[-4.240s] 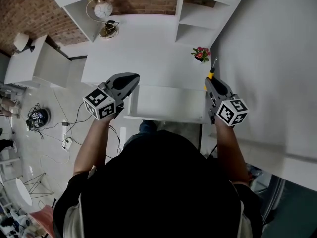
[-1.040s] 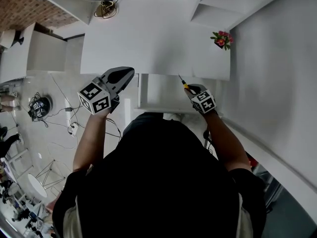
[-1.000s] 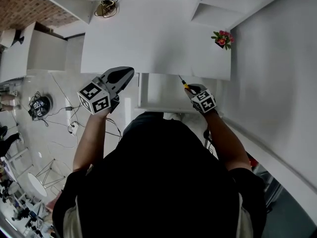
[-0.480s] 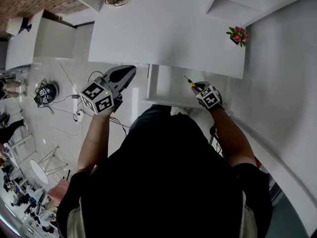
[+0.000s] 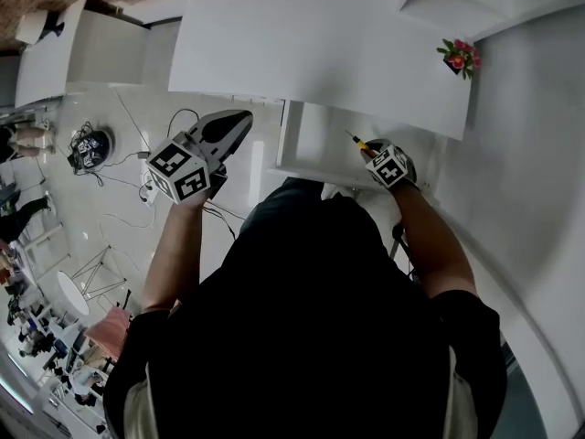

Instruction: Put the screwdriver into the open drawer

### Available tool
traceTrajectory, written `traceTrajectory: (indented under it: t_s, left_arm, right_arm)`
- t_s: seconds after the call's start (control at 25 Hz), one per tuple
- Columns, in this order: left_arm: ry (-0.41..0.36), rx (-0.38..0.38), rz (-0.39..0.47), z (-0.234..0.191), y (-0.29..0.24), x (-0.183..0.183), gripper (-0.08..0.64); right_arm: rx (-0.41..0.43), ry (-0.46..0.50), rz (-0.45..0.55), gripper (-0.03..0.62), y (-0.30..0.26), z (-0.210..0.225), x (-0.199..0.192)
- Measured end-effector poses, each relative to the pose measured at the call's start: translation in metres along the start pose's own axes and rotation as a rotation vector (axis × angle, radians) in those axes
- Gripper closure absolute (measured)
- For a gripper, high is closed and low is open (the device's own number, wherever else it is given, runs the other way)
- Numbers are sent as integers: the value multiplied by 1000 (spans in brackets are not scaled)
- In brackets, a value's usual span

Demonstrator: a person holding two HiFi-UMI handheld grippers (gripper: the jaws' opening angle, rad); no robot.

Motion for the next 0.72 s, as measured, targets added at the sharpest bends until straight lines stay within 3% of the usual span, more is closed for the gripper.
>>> traceTrajectory:
  t_s: [0.32, 0.72]
  left_arm:
    - [-6, 4, -22, 4, -1, -14, 543]
    - [13, 47, -26, -6, 13, -27, 545]
  right_arm:
    - [-7, 27, -101, 509, -28, 9, -24]
    - [-14, 25, -134, 509, -51, 14, -33]
Point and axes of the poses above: the fingertips, and each gripper's own axes: y backward along the fingers, z to its right, x out of its top, the point moved 5 cm from there along y, backward along the fingers
